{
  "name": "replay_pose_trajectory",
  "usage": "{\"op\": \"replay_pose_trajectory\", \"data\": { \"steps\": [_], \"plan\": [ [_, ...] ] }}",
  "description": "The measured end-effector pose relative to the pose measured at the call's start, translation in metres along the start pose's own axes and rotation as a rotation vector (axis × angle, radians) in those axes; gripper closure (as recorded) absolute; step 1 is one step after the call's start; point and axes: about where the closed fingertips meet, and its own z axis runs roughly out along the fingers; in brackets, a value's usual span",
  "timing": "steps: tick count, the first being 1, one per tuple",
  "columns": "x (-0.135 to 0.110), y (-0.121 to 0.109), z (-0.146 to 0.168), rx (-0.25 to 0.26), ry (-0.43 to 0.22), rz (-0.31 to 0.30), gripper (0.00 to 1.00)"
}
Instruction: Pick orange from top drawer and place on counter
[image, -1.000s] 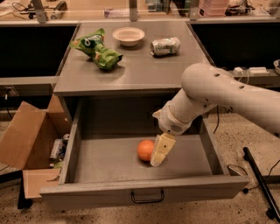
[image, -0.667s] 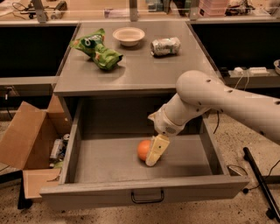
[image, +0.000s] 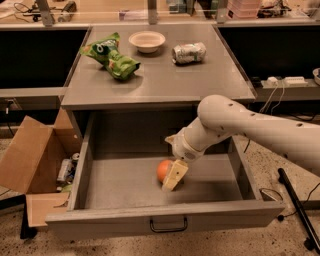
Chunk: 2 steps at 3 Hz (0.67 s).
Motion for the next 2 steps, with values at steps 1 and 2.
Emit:
{"op": "replay_pose_trajectory", "data": {
  "steps": [1,2],
  "plan": [
    [0.012,-0.003,0.015,-0.004,-0.017,0.019,0.00],
    [0.022,-0.003,0.019,0.000,-0.027,0.045,0.00]
  ]
}}
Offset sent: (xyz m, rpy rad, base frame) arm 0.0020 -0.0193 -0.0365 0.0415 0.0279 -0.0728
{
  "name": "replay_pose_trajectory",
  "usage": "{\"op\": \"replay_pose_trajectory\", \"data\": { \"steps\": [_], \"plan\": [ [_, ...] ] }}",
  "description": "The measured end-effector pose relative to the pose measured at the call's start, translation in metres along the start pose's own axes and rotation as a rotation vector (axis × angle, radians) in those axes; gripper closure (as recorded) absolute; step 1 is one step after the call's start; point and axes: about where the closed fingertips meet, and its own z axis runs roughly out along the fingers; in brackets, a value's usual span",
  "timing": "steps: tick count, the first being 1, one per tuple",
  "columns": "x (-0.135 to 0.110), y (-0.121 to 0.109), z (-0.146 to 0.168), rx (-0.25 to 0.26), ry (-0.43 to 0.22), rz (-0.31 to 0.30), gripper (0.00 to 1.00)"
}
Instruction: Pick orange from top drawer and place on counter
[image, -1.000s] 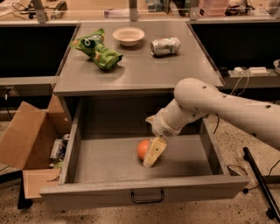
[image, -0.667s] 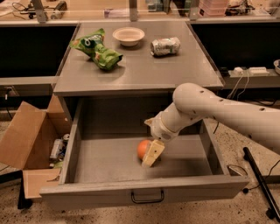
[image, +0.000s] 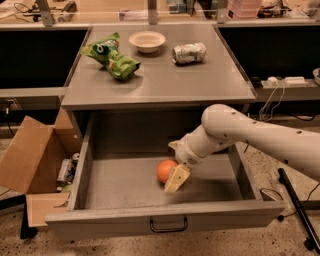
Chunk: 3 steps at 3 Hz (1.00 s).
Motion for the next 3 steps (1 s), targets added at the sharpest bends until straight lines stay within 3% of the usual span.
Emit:
{"op": "replay_pose_trajectory", "data": {
  "steps": [2,3],
  "plan": [
    [0.0086,0.0019,0.0052,0.006,-0.013,0.016,0.41],
    [0.0065,0.0032,-0.0046,0.011,-0.095,0.017,0.65]
  ]
}}
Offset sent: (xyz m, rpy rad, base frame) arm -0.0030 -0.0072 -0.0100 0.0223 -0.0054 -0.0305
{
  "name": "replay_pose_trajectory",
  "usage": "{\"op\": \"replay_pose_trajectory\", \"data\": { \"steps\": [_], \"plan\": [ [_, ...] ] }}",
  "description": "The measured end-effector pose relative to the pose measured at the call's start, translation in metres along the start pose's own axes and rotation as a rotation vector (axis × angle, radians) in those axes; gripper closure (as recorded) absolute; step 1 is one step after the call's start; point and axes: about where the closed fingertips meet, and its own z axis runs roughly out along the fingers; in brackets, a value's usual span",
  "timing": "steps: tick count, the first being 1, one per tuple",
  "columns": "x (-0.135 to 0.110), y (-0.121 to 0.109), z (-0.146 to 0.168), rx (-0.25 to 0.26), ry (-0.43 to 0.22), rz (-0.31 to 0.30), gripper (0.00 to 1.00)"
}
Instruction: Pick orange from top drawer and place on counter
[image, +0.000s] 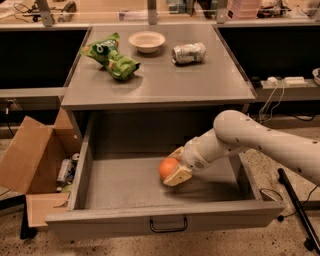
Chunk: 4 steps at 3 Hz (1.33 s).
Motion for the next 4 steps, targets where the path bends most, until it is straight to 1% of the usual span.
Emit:
{"op": "replay_pose_trajectory", "data": {
  "steps": [1,2,3,4],
  "plan": [
    [-0.013,-0.001,-0.040,0.041,-0.152,-0.026,0.88],
    [-0.019,-0.010,-0.120,0.116,-0.285,-0.078,1.00],
    [-0.020,-0.011,-0.122,0.114,-0.286,-0.081,1.00],
    [-0.032,-0.018,-0.130,0.136,-0.339,-0.098,1.00]
  ]
}}
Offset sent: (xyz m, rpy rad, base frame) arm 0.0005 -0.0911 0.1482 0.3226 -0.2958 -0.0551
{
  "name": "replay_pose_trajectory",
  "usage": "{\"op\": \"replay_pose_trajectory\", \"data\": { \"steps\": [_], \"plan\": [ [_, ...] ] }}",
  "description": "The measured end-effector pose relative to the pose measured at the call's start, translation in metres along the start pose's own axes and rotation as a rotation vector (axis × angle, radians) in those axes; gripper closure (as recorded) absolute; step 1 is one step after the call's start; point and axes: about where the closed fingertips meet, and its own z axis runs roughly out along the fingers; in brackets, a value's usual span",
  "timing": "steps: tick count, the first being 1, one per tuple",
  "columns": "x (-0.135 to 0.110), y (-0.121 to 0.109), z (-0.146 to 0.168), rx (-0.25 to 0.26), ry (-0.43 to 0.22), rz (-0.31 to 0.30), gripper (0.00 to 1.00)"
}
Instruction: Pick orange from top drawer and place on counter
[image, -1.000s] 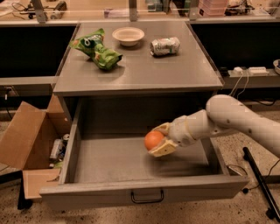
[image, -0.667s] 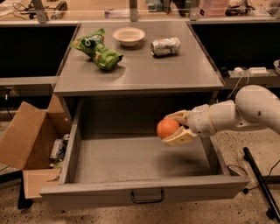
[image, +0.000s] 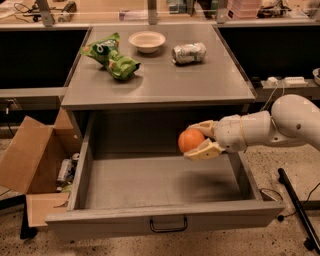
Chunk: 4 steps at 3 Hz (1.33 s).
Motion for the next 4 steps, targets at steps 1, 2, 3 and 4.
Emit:
{"op": "replay_pose_trajectory", "data": {
  "steps": [1,2,3,4],
  "plan": [
    [-0.037,-0.028,-0.013,0.050,-0.069,-0.055,1.00],
    [-0.086,-0.062,-0.034,0.123,-0.122,-0.127,1.00],
    [-0.122,-0.092,-0.044,0.183,-0.139,-0.163,1.00],
    [-0.130,-0.126,-0.040,0.244,-0.165,-0.115,1.00]
  ]
}}
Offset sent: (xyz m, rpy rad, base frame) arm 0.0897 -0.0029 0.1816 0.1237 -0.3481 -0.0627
